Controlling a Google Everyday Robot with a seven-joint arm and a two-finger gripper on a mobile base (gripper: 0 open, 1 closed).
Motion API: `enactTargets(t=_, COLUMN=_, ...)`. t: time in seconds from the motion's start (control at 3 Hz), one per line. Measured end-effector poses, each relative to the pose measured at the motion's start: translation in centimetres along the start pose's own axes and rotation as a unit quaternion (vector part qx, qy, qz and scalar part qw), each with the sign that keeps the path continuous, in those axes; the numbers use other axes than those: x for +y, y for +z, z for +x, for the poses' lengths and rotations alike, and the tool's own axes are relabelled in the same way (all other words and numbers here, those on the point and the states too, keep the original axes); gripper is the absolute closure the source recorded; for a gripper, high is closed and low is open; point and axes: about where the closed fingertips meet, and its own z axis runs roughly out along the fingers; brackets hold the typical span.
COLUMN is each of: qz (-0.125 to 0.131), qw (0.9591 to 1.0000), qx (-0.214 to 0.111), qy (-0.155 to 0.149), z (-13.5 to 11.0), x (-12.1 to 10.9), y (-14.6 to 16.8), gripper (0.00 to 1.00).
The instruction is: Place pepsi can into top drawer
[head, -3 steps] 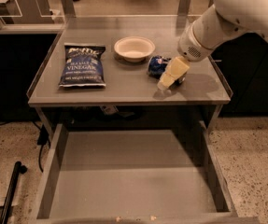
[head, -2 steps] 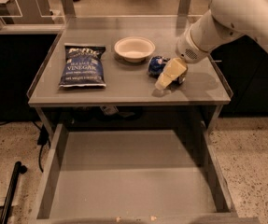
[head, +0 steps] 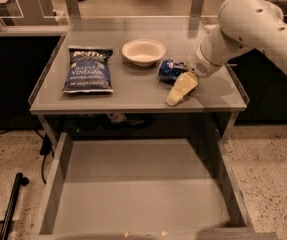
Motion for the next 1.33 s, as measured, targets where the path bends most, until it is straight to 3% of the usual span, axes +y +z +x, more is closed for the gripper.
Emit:
enactTargets(t=0.33, qz=-0.002, qw=1.0000, qx=0.002, qy=0.001, z=0.15, x=0.07, y=0.16, gripper=0.15)
enactTargets(t=0.67, qz=-0.002, qw=1.0000, qx=0.002, qy=0.001, z=0.15, x=0.07, y=0.16, gripper=0.39)
enactTargets(t=1.0, qz=-0.002, qw=1.0000, qx=0.002, qy=0.001, z=0.04, x=0.04, y=-0.01, gripper=0.70)
enactTargets(t=1.33, qz=-0.002, qw=1.0000, qx=0.002, qy=0.001, z=-0.14, x=-0.02, y=-0.30, gripper=0.94)
